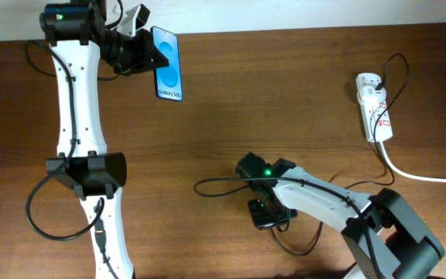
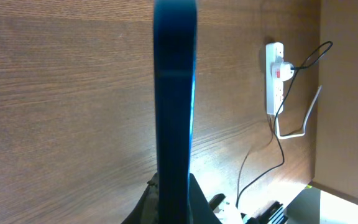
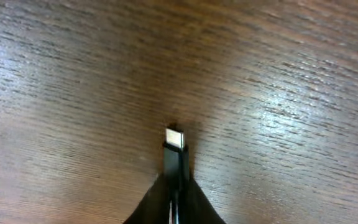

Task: Plug charger to phone and switch on socket
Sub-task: 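Grasp the black USB-C cable plug with the right gripper, then lift the plug with the right gripper toward the phone's bottom port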

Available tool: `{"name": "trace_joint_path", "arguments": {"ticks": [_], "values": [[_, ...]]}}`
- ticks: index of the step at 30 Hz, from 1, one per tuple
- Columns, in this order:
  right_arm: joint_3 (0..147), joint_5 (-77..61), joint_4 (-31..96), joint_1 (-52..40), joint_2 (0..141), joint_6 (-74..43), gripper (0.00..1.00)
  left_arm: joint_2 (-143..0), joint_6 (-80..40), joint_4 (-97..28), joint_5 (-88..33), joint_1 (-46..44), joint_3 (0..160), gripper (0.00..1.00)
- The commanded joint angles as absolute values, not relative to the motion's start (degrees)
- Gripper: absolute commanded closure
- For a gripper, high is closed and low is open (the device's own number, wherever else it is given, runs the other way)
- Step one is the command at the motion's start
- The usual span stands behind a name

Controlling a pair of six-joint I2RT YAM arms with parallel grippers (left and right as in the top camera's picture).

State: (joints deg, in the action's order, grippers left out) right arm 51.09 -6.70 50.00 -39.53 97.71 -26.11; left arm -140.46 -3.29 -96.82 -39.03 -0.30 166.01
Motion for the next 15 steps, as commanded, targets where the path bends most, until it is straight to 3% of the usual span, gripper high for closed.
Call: {"name": "trace_joint_path", "arguments": {"ticks": [1,3,11,15], "values": [[53.45,-5.78,50.81,-39.68,97.84,-25.78,0.9,-139.9,-1.83,-96.09,-44.6,0.05,166.65,1.0],[56.99,-5.76,52.58,-39.68,97.84,-25.76,0.96,-139.9,1.43,-94.76,-50.94,0.08,166.65,1.0],[90.37,-5.52,68.53,-39.68,97.67,-21.21,0.96,-139.9,3.05,-86.0,-66.7,0.19,166.65,1.0],[102.43,-5.98,70.94,-39.68,97.56,-21.3,0.96,-139.9,-3.88,-80.95,-70.37,0.3,166.65,1.0]]}}
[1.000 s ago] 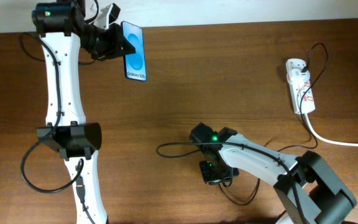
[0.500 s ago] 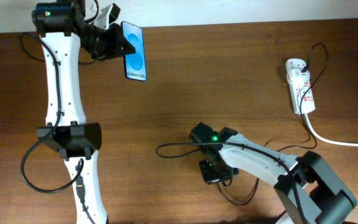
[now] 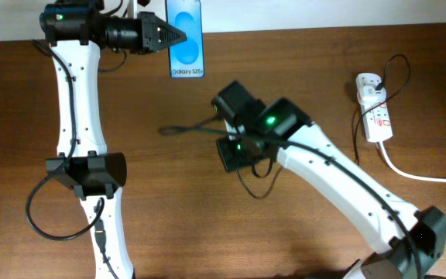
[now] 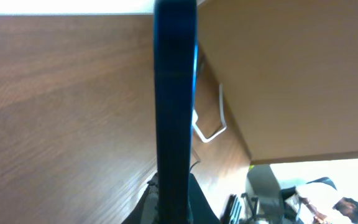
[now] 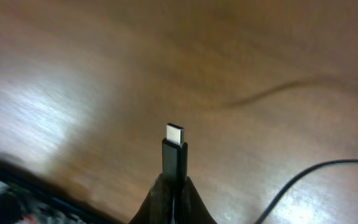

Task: Plug charger to phone and switch on socket
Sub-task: 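Lift the plug with the right gripper toward the phone's bottom port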

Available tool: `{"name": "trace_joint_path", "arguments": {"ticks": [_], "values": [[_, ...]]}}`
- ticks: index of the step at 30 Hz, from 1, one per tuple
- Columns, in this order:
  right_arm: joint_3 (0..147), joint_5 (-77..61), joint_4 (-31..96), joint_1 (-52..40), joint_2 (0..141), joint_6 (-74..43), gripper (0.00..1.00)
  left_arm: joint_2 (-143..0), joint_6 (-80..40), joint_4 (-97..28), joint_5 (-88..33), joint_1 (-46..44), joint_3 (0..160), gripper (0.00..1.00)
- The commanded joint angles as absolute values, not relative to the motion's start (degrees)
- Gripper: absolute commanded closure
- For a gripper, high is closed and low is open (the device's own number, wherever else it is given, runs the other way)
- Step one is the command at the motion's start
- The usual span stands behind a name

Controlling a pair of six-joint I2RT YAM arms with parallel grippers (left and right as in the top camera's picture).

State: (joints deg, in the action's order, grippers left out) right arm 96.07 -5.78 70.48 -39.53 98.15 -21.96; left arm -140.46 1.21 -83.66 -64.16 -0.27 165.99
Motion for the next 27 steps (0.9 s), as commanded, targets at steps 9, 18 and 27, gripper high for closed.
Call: {"name": "trace_joint_path", "arguments": {"ticks": [9,18,27], "values": [[106.37,-9.23,57.41,-39.64,97.54,-25.85,0.96,-139.9,-9.85,-74.19,-88.79,0.34,166.65,1.0],[106.37,-17.74,48.07,-33.56,97.54,-28.4,0.96,-139.9,-9.82,-74.19,-89.36,0.34,166.65,1.0],[106.34,-21.04,45.15,-33.85,97.65,-27.29,0.96,-139.9,-9.82,-74.41,-90.17,0.27,166.65,1.0]]}}
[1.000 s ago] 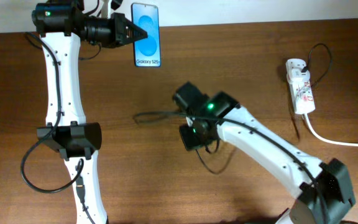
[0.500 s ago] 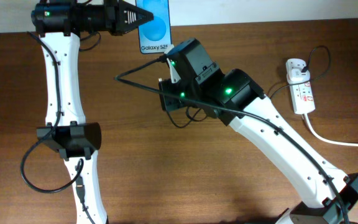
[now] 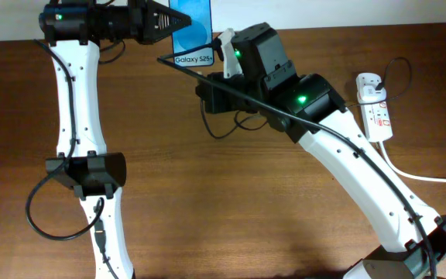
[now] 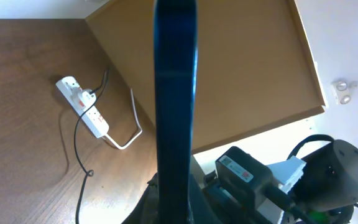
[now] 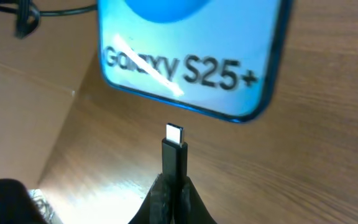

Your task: Plug charger to phone and switch on socket

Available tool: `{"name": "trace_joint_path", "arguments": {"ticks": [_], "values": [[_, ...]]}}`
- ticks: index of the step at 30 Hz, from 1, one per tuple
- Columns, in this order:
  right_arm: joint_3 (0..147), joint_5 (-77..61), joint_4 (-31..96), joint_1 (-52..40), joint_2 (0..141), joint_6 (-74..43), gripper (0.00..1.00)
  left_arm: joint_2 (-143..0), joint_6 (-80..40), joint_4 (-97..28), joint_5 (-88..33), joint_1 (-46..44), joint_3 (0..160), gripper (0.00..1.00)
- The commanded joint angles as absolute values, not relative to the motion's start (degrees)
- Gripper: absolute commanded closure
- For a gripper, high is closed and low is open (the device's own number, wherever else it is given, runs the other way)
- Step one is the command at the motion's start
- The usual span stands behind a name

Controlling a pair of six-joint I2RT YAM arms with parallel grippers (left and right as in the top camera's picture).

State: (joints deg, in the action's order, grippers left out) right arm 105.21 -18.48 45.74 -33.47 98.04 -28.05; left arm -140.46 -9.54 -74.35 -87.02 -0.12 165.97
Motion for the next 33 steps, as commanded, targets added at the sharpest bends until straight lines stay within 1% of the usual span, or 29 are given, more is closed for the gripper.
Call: {"name": "trace_joint_path", "arguments": {"ticks": [1,27,33], "values": [[106.37,-21.04,45.12,-33.85,97.67,-27.29,0.96,-139.9,-9.82,-74.41,-90.19,0.27,166.65,1.0],[106.3,-18.37,43.62,-34.7,98.78,-29.45,0.96,-139.9,-9.8,-75.7,-90.19,0.12,166.65,1.0],[106.3,-15.9,43.51,-34.46,98.78,-29.45,0.96,-139.9,-9.8,-75.72,-90.19,0.12,166.65,1.0]]}}
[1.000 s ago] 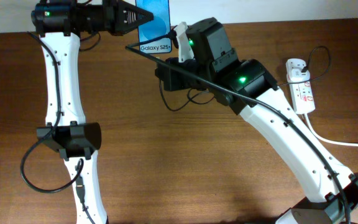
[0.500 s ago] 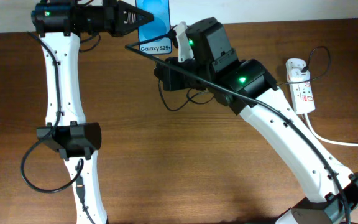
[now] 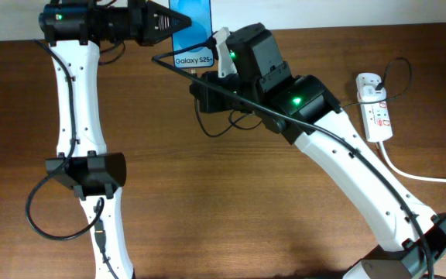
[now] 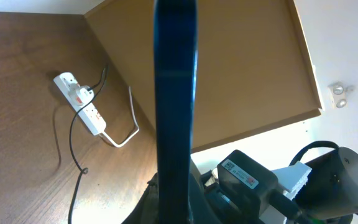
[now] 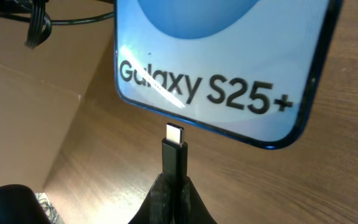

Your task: Plug charger to phone and switch on socket

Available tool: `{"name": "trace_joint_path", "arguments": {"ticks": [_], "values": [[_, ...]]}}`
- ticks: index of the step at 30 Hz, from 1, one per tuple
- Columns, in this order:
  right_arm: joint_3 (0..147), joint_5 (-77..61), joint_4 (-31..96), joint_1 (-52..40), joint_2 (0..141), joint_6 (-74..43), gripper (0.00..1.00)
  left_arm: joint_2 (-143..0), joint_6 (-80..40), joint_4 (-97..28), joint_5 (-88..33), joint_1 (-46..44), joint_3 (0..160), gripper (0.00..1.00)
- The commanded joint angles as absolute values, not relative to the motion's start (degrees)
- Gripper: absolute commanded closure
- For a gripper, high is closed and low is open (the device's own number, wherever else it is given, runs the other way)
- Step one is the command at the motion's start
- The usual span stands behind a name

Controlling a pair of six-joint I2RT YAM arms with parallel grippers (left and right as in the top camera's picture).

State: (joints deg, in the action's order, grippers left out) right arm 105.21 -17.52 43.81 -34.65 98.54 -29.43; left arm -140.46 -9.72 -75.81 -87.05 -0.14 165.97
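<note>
My left gripper [image 3: 161, 21] is shut on a blue phone [image 3: 191, 32] with "Galaxy S25+" on its lit screen, held up off the table at the back. The left wrist view shows the phone [image 4: 175, 93] edge-on. My right gripper [image 5: 174, 185] is shut on the black charger plug [image 5: 174, 152], whose silver tip sits just below the phone's bottom edge [image 5: 229, 134], a small gap apart. The cable [image 3: 207, 87] trails from the plug. The white socket strip [image 3: 375, 105] lies at the table's right, with a charger plugged in.
The brown wooden table [image 3: 207, 201] carries the white mains lead [image 3: 416, 174] running off right. A brown board [image 4: 229, 68] and the right arm's housing [image 4: 247, 183] show behind the phone in the left wrist view.
The right gripper with the plug has come closer to the phone's bottom edge and shifted a little left along it. The phone fills more of the right wrist view.
The right gripper held the plug low over the front of the table while the left held the phone at the back left. Then the plug was raised mid-table and the phone was further right. Later the plug stood below the phone's bottom edge, and now nearer.
</note>
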Motion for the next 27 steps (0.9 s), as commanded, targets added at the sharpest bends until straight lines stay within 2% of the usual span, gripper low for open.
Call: {"name": "trace_joint_path", "arguments": {"ticks": [1,27], "values": [[106.3,-15.81,43.44,-34.46,98.78,-29.45,0.96,-139.9,-9.8,-75.72,-90.19,0.12,166.65,1.0],[106.3,-14.57,42.61,-34.48,98.78,-29.5,0.96,-139.9,-9.82,-76.47,-90.19,-0.27,166.65,1.0]]}}
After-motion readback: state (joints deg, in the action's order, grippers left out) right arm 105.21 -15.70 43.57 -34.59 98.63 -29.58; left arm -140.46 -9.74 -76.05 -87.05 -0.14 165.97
